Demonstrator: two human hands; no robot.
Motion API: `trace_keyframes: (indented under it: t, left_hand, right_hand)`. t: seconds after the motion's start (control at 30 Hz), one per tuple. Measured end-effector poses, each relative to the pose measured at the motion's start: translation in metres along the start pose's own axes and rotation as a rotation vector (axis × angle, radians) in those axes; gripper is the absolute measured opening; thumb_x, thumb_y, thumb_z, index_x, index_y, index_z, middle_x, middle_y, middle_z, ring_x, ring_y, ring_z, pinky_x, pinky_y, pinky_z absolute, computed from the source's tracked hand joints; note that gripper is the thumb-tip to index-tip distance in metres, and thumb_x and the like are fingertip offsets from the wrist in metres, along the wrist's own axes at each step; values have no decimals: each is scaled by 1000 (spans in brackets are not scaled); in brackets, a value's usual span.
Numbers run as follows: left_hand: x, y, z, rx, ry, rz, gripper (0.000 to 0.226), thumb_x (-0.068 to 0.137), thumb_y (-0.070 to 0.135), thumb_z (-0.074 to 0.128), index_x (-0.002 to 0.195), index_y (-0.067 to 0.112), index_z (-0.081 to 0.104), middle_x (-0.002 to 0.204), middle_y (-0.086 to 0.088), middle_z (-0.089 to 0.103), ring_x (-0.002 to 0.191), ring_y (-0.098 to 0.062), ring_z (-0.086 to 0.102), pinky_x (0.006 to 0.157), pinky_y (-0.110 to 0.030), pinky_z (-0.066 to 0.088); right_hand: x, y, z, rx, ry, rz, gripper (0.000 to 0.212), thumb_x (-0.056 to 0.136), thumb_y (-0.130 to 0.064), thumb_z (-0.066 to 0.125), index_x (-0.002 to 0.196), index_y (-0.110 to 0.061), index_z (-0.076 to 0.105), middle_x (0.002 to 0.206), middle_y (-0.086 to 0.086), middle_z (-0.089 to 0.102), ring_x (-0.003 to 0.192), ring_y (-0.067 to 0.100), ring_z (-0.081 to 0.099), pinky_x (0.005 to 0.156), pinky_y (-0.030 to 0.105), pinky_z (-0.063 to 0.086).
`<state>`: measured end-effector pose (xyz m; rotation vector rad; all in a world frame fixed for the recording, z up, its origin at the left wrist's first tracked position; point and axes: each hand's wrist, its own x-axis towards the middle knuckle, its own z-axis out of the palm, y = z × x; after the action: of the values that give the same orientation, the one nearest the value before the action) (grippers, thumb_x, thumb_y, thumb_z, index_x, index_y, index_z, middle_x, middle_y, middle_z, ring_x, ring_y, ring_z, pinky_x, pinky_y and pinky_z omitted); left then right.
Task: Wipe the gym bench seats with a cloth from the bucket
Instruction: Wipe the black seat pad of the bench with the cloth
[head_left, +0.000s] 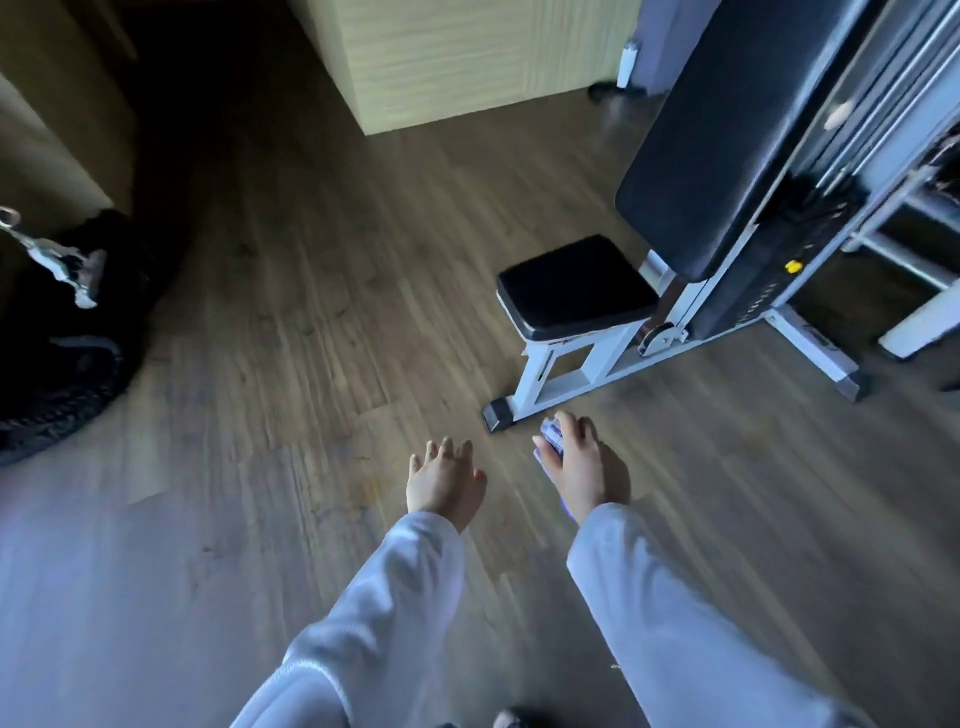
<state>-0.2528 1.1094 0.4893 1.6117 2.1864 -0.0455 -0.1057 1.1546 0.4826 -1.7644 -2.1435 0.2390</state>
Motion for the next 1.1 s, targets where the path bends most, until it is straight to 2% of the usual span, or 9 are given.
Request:
trace_keyframes:
  t: [0.13, 0.2, 0.33, 0.4, 0.57, 0.67, 0.7, 0.83, 1.1]
  left_hand:
    - [97, -7, -37, 17, -19, 18, 39, 95, 29, 38, 131, 16, 42, 135, -4, 45, 128, -22, 35, 110, -36, 23]
    - [148, -6, -55, 26, -23, 49, 38, 96, 29, 38, 131, 16, 43, 135, -4, 45, 129, -21, 35, 110, -37, 22]
    - [241, 20, -88, 36, -4, 144, 38, 96, 27, 38, 132, 14, 42, 136, -3, 45, 130, -21, 34, 112, -37, 21]
    - [276, 41, -96, 40, -5, 202, 38, 95, 27, 40, 131, 14, 44, 135, -4, 47, 129, -21, 35, 110, -35, 22]
    - [353, 103, -101, 87, -57, 343, 44, 96, 30, 38, 138, 15, 36, 142, -7, 39, 135, -23, 29, 113, -39, 21]
    - [391, 135, -96, 105, -88, 384, 48, 97, 31, 37, 142, 15, 31, 148, -8, 31, 139, -23, 23, 115, -40, 18]
    - [403, 143, -92, 115, -105, 394, 48, 97, 31, 37, 142, 15, 31, 149, -8, 30, 139, -24, 23, 115, -41, 18]
    - [442, 169, -74, 160, -171, 440, 51, 98, 33, 36, 145, 16, 25, 152, -9, 25, 141, -25, 19, 116, -41, 17]
    - [515, 199, -37, 195, -233, 510, 53, 100, 34, 31, 148, 17, 16, 156, -9, 10, 144, -24, 7, 117, -40, 9]
  right_hand:
    - [88, -10, 27, 24, -5, 57, 32, 65, -24, 81, 80, -5, 60, 64, 13, 58, 38, 31, 53, 40, 21, 26]
    - [135, -12, 39, 41, 14, 103, 28, 76, -29, 69, 85, -4, 60, 71, 15, 60, 45, 33, 57, 42, 23, 29]
    - [215, -5, 52, 51, -5, 221, 35, 89, -32, 55, 113, -7, 55, 105, 14, 59, 82, 36, 62, 57, 33, 38]
    - [244, 7, 55, 50, -6, 258, 37, 91, -33, 53, 119, -9, 51, 113, 13, 56, 90, 34, 61, 61, 34, 39]
    - [308, 49, 60, 12, -14, 392, 40, 93, -36, 49, 121, -8, 48, 112, 13, 53, 88, 34, 61, 61, 31, 38]
    - [343, 71, 63, 45, 52, 379, 35, 84, -25, 66, 106, 0, 58, 94, 21, 58, 65, 38, 63, 53, 27, 31]
    - [353, 78, 65, 40, 64, 388, 35, 83, -24, 67, 105, 0, 58, 93, 22, 58, 64, 38, 63, 52, 26, 31]
    - [385, 111, 80, 28, -43, 509, 42, 93, -36, 48, 123, -7, 47, 115, 17, 49, 90, 36, 60, 64, 33, 40]
    - [432, 164, 129, 79, 33, 659, 38, 92, -21, 50, 128, -8, 45, 122, 20, 45, 105, 36, 51, 83, 39, 43]
